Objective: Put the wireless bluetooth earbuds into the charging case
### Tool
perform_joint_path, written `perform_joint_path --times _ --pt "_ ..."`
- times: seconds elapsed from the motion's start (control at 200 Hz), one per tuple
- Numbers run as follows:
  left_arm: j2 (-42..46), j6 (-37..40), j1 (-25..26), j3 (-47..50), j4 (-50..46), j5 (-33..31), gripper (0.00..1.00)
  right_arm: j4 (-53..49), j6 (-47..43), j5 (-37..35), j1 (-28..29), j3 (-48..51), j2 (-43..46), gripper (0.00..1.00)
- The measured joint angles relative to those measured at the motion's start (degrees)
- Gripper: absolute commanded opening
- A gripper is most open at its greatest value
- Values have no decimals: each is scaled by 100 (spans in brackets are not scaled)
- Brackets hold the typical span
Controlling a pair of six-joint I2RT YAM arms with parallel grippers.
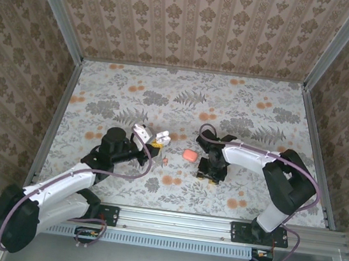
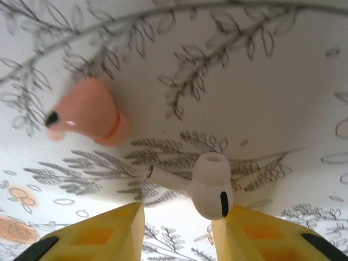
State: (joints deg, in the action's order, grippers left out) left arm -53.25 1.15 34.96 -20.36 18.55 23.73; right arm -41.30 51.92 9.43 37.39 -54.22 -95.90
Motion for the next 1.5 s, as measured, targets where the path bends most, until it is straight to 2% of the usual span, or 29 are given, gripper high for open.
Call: perform_joint_path --times 0.615,1.21,1.5 --pt "42 0 0 0 -76 -24 7 111 -490 -476 -455 -273 -173 36" --pt "42 0 0 0 -168 -26 6 146 -570 -503 -487 -341 -262 24" --pt "42 0 0 0 -170 -26 7 188 -575 -654 -448 -240 46 21"
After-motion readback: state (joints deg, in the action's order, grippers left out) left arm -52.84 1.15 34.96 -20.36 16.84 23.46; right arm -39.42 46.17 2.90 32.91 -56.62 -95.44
